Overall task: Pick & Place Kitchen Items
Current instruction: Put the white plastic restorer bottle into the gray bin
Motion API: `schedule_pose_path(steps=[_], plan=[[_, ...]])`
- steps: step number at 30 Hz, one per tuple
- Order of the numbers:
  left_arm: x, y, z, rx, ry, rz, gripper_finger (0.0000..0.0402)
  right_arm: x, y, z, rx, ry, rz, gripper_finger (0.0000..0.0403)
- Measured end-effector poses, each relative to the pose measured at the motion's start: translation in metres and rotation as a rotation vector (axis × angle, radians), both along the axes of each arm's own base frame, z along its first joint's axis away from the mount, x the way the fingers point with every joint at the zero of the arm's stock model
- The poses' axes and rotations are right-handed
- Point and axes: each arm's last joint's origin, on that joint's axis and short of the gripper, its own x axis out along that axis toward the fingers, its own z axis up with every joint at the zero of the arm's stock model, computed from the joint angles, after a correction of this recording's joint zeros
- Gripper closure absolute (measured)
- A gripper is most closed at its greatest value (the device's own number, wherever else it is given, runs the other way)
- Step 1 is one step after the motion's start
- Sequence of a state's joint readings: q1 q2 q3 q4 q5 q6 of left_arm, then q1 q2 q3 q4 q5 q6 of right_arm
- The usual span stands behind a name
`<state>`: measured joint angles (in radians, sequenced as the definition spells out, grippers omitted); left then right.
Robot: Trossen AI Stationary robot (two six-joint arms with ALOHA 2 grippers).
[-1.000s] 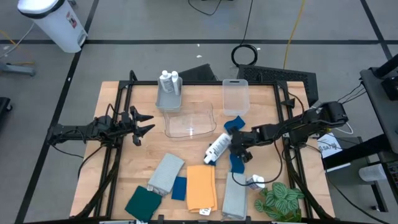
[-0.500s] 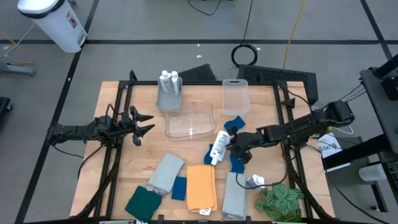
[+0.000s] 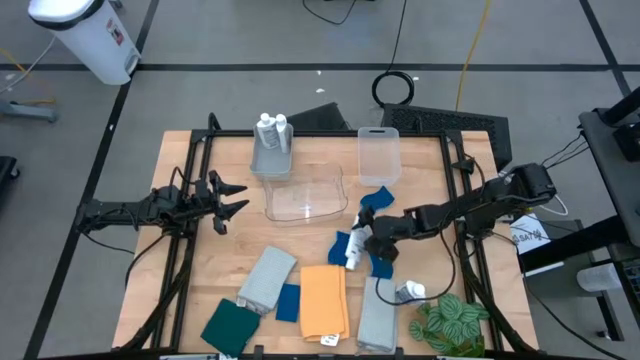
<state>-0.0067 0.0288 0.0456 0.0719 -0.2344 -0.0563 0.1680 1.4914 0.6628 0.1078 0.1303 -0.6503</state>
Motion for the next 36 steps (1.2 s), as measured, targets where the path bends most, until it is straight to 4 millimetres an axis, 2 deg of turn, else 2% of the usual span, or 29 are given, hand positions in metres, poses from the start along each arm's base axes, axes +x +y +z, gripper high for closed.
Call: schedule_pose_path(steps=[6,13,17,22,29,32,36], plan=[[0.0,0.0,0.0,0.0,0.0,0.0,0.0194,0.002,-0.007,-0.003,-0.009,0.011,-0.014,0.0034],[0.0,0.0,0.0,0.0,0.0,0.0,0.0194,0.006,-0.021,-0.024,0.051,0.111,-0.035,0.005],[0.0,0.0,0.0,0.0,0.0,0.0,0.0195,0.006,-0.025,-0.03,0.085,0.143,-0.063,0.0068],[0.0,0.0,0.0,0.0,0.0,0.0,0.0194,0.004,-0.026,-0.029,0.091,0.148,-0.067,0.0123],[0.0,0.0,0.0,0.0,0.0,0.001,0.0194,0.005,-0.02,-0.024,0.079,0.114,-0.05,0.0241],[0.0,0.0,0.0,0.0,0.0,0.0,0.0194,0.003,-0.018,-0.015,0.056,0.076,-0.062,0.0283],[0.0,0.0,0.0,0.0,0.0,0.0,0.0194,-0.004,-0.015,0.004,-0.008,0.006,-0.108,0.0308]])
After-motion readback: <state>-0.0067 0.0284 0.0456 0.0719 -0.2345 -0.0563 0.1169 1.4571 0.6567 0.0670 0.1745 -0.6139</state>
